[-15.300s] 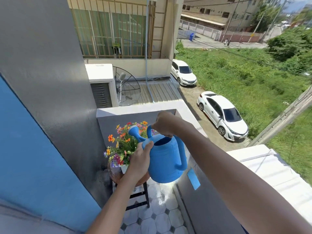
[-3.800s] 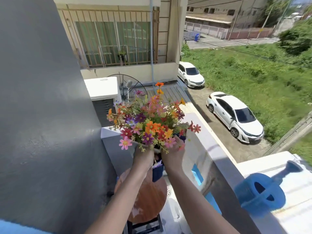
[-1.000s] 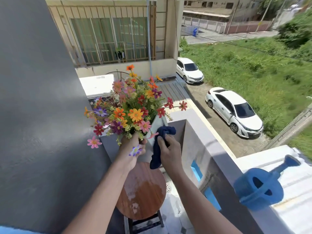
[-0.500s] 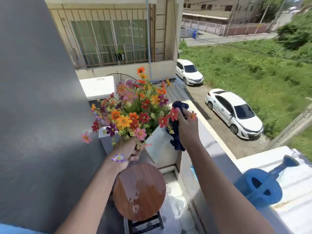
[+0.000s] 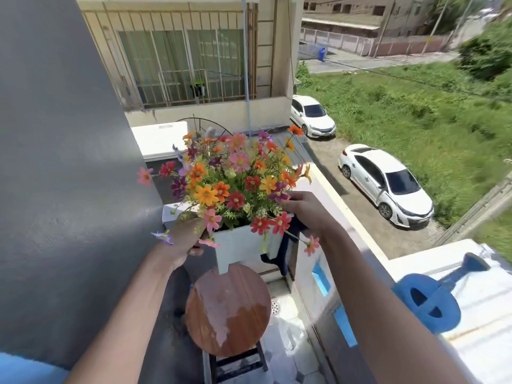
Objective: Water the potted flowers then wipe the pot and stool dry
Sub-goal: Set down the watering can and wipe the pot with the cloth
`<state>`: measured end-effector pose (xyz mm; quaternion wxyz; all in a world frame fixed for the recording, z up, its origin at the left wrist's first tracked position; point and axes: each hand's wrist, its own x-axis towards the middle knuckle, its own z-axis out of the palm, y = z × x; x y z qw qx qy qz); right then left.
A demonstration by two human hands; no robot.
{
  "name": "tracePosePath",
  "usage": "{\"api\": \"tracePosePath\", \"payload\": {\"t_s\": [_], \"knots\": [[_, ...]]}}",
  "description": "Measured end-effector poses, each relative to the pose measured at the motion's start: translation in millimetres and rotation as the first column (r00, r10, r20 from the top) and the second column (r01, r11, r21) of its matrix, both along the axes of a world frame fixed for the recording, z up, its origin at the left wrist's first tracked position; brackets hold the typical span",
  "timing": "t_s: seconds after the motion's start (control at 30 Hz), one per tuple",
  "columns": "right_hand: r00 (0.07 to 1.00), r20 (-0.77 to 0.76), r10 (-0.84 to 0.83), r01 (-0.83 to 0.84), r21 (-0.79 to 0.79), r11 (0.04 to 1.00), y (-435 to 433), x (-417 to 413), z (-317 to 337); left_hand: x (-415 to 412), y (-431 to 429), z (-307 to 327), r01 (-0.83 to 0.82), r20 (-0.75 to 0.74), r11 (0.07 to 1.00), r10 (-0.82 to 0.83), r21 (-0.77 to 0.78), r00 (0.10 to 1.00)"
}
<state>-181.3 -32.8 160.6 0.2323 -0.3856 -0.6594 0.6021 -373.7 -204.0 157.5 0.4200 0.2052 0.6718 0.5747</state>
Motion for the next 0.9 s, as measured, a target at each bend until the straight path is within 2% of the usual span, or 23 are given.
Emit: {"api": "tracePosePath", "payload": {"t_s": [0.13,0.2,0.27,0.37,0.43,0.5,0.6,0.67,0.77,0.83,0.9], "knots": [[0.95,-0.132,-0.283,0.278,-0.053,0.959,-20,-11,-13,4,10,-10,-0.115,-0.077,0.993,0.116,0.017,0.99],[0.905,-0.19,-0.38,0.358,-0.14,0.923,-30,-17,-18,6,17,-13,-0.245,-0.172,0.97,0.242,0.007,0.955],[0.871,-0.195,-0.452,0.428,-0.153,0.891,-38,-22,-25,14,17,-19,-0.332,-0.19,0.941,0.338,0.062,0.922],[0.821,-0.201,-0.534,0.512,-0.153,0.845,-45,-33,-34,38,11,-30,-0.281,-0.142,0.96,0.281,0.02,0.949],[0.814,-0.182,-0.552,0.54,-0.116,0.834,-50,-41,-38,56,13,-30,-0.197,-0.11,0.98,0.194,-0.009,0.975],[0.806,-0.192,-0.56,0.555,-0.086,0.827,-58,-48,-37,69,22,-27,-0.156,-0.144,0.988,0.153,-0.006,0.978],[0.814,-0.174,-0.554,0.555,-0.046,0.83,-73,-53,-41,75,32,-26,-0.193,-0.217,0.981,0.186,-0.014,0.958],[0.816,-0.203,-0.541,0.543,-0.048,0.838,-85,-54,-43,73,32,-28,-0.271,-0.229,0.959,0.246,-0.086,0.942],[0.812,-0.238,-0.533,0.55,0.007,0.835,-94,-56,-49,66,29,-28,-0.215,-0.36,0.974,0.176,-0.072,0.916],[0.815,-0.235,-0.53,0.556,0.053,0.83,-95,-58,-49,63,30,-23,-0.196,-0.382,0.979,0.161,-0.052,0.91],[0.824,-0.248,-0.509,0.542,0.087,0.836,-95,-59,-45,58,32,-21,-0.186,-0.37,0.978,0.138,-0.098,0.919]]}}
